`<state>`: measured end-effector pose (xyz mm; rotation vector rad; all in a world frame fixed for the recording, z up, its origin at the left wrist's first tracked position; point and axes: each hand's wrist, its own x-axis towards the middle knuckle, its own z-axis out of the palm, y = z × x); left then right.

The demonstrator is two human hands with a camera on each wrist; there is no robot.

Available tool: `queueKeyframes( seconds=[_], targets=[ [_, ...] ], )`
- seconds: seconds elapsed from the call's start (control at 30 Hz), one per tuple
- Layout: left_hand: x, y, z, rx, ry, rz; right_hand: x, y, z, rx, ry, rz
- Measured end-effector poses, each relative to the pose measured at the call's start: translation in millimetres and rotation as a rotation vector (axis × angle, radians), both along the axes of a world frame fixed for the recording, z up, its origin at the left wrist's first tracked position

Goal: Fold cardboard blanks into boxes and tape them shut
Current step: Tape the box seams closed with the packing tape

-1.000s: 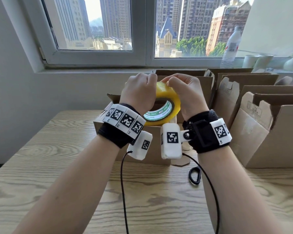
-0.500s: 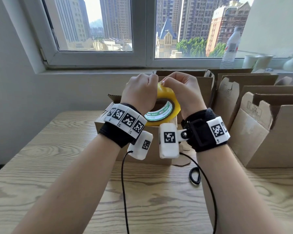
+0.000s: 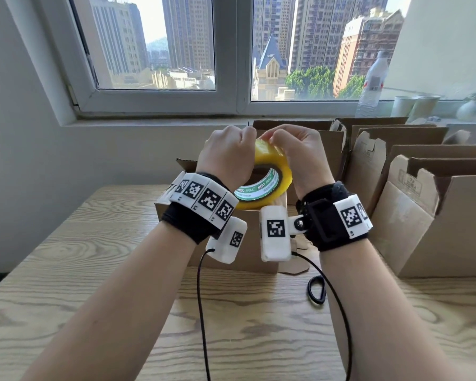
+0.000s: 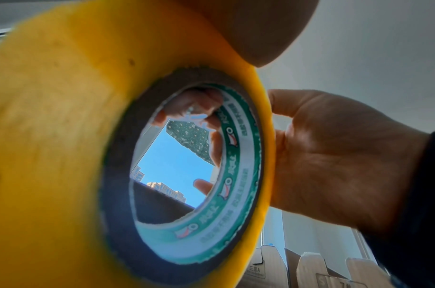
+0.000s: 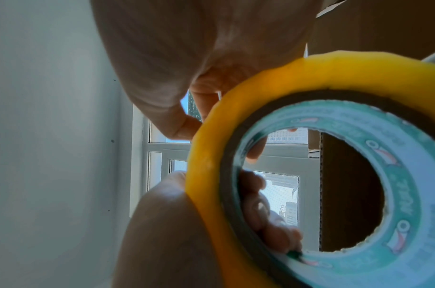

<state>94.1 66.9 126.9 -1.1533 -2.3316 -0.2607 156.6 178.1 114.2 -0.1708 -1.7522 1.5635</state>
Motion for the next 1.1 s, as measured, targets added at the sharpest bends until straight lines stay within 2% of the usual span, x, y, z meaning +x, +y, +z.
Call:
queueKeyframes(
  seconds=[0.4,0.87,1.1],
  targets=[
    [6,0,0,0.003,0.024,-0.012,2,0,3,0.045,-0.049,-0.014],
    [9,1,1,0.073,-0.040,-0.010,11,2,2,-0.111,-0.025,0.055],
    [8,2,1,0.034,-0.020,-0.001,8,-4,4,-0.065,-0.061,0.014]
  ],
)
